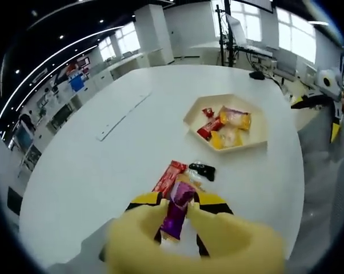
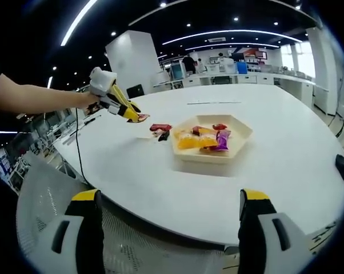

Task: Place the target food into the container with the food tongs after gripping and lifting it, then release it inside without dropping or visibly crushing the food.

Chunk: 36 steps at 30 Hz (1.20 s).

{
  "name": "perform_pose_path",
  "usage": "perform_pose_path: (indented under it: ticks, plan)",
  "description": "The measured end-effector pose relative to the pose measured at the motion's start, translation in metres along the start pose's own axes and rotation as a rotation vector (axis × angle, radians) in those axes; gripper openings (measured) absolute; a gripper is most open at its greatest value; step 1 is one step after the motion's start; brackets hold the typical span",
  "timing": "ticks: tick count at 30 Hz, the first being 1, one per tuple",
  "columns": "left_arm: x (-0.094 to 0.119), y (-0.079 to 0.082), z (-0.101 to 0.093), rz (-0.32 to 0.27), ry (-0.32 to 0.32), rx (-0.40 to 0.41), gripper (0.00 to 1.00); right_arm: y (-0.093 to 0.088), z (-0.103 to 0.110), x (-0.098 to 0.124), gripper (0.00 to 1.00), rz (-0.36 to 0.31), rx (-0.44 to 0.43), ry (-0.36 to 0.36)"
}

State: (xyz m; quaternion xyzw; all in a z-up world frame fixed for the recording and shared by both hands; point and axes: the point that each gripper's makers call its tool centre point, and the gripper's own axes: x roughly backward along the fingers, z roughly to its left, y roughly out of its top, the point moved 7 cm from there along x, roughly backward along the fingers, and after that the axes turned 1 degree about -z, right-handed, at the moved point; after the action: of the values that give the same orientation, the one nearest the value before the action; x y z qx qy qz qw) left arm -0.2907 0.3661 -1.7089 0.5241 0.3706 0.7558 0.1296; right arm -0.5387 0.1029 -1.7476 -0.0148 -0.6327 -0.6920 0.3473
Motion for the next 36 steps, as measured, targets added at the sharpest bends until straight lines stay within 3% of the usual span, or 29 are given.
perform_pose_path:
  ticks: [7,36]
  plan:
    - [0.009,0.018,0.003,-0.022,0.015,-0.001,0.19,0.001,0.000,0.000,1.00,-0.013,0.001,-0.001]
    - [0.010,0.050,-0.011,-0.035,0.012,-0.020,0.19,0.002,0.001,0.001,1.00,-0.036,-0.001,0.000]
